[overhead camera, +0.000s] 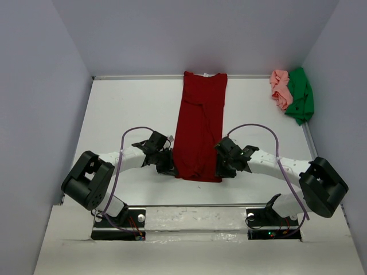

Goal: Fold and stack the t-shirts
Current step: Fold the tshirt

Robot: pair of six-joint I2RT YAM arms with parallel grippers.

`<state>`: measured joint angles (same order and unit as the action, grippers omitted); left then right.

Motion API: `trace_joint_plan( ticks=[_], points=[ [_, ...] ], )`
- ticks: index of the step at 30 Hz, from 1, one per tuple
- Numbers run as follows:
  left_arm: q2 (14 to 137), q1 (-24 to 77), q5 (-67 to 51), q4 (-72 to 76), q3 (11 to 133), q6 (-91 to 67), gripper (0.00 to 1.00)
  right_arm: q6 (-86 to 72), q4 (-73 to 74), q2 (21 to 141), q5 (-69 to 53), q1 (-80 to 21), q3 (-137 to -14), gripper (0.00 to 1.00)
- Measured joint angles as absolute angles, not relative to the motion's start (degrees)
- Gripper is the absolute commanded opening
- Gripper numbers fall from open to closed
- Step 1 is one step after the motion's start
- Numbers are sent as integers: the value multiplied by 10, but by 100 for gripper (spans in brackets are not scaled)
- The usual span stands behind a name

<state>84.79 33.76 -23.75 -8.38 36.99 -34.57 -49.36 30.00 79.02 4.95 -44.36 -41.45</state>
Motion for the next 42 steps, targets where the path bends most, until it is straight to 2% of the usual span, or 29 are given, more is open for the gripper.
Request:
trace_joint_plan(
  ticks=[2, 4, 12, 22, 28, 42],
  points=[
    [848, 338, -238, -84, 370, -345, 0, -497, 296, 790, 49, -447, -415, 40],
    [848, 338, -238, -84, 370, -345, 0, -499, 294, 790, 48, -448, -415, 28],
    [848, 338, -238, -84, 370, -345, 0, -515, 293, 791, 48, -458, -415, 9],
    [846, 338, -235, -87, 370, -346, 0, -539, 300, 792, 61, -463, -415, 6],
    [825, 338, -205, -111, 367, -351, 0, -557, 318, 783, 77, -463, -414, 0],
    [685, 345, -187, -159, 327, -398, 0, -610, 403, 708, 114, -481, -413, 0]
  ],
)
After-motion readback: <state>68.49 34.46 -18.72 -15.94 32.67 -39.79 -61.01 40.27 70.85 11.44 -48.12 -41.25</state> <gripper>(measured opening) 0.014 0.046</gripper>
